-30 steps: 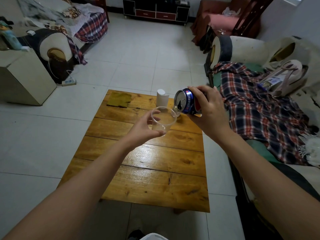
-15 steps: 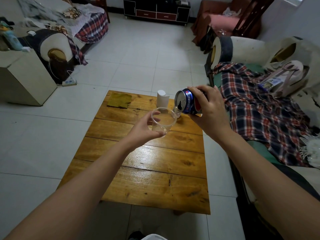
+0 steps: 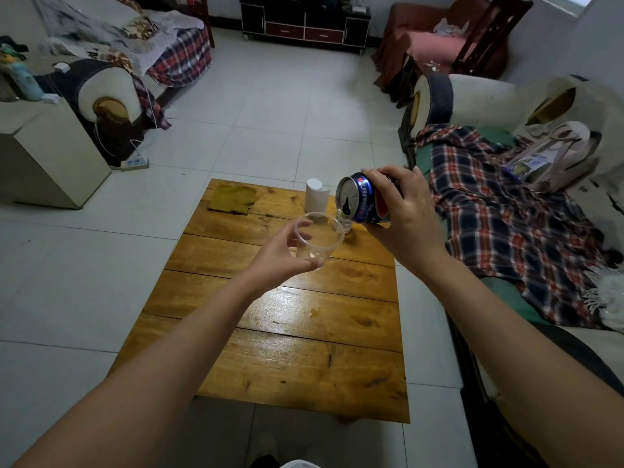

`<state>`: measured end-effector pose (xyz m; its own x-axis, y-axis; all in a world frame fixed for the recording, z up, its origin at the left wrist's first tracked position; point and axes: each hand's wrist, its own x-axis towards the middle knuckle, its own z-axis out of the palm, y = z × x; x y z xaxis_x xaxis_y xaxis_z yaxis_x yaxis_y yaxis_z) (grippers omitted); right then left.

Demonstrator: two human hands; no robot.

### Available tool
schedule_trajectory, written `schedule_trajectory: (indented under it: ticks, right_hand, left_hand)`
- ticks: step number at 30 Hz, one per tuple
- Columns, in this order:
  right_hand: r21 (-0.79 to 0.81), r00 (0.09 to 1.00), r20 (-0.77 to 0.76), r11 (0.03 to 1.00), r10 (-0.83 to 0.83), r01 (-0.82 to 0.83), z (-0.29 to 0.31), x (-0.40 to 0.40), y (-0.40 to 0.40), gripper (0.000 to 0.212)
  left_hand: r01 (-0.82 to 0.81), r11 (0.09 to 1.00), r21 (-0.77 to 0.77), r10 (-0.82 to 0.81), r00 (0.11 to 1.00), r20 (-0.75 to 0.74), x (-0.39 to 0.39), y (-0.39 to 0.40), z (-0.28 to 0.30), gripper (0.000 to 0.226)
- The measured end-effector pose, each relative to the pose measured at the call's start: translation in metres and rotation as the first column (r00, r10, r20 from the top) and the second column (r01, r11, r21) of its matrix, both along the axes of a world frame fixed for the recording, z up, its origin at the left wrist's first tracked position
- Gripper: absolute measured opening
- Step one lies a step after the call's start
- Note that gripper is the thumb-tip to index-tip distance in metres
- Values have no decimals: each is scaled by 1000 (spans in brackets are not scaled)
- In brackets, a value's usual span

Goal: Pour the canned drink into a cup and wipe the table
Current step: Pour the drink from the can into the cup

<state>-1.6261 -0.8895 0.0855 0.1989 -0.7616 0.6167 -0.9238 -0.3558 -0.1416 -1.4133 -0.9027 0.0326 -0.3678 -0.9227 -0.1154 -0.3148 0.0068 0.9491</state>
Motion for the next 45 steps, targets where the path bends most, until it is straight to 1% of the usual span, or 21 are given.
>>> schedule_trajectory:
  ticks: [24, 45]
  right_hand:
    - [-34, 998, -64, 999, 3, -5, 2, 1, -2, 77]
    - [-58, 997, -75, 998, -8, 3, 3, 1, 0, 74]
  left_hand:
    - [-17, 1000, 5, 17, 999, -32, 0, 0, 2, 68]
    - [-19, 1000, 8, 19, 999, -34, 2, 3, 1, 68]
